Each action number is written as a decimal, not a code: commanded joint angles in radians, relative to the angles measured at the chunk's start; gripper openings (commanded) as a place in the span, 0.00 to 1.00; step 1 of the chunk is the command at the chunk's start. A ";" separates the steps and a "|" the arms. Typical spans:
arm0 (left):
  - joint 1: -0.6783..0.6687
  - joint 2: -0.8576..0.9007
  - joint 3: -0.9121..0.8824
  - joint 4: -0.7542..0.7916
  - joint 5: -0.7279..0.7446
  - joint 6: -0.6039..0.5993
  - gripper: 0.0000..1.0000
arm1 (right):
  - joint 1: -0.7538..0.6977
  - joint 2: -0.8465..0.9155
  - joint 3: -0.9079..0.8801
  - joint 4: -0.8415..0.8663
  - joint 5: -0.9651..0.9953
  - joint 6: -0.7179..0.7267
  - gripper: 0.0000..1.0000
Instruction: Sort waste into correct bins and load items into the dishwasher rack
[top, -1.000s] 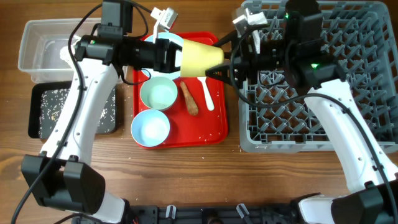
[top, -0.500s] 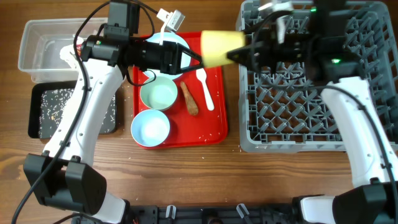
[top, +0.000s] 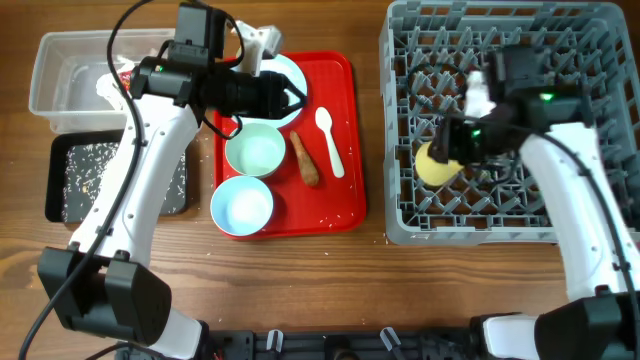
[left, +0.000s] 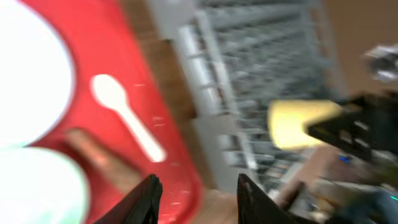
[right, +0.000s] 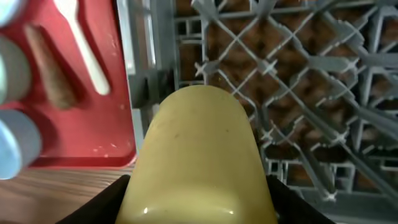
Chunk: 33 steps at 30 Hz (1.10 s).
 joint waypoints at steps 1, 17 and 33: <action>-0.001 0.018 -0.008 -0.012 -0.186 0.006 0.41 | 0.100 0.013 -0.002 -0.024 0.162 0.109 0.51; -0.001 0.053 -0.011 -0.040 -0.224 0.005 0.44 | 0.123 0.168 0.391 -0.083 0.105 0.027 0.95; -0.354 0.413 -0.038 -0.079 -0.708 -0.650 0.45 | 0.036 0.240 0.424 0.033 0.034 0.044 0.91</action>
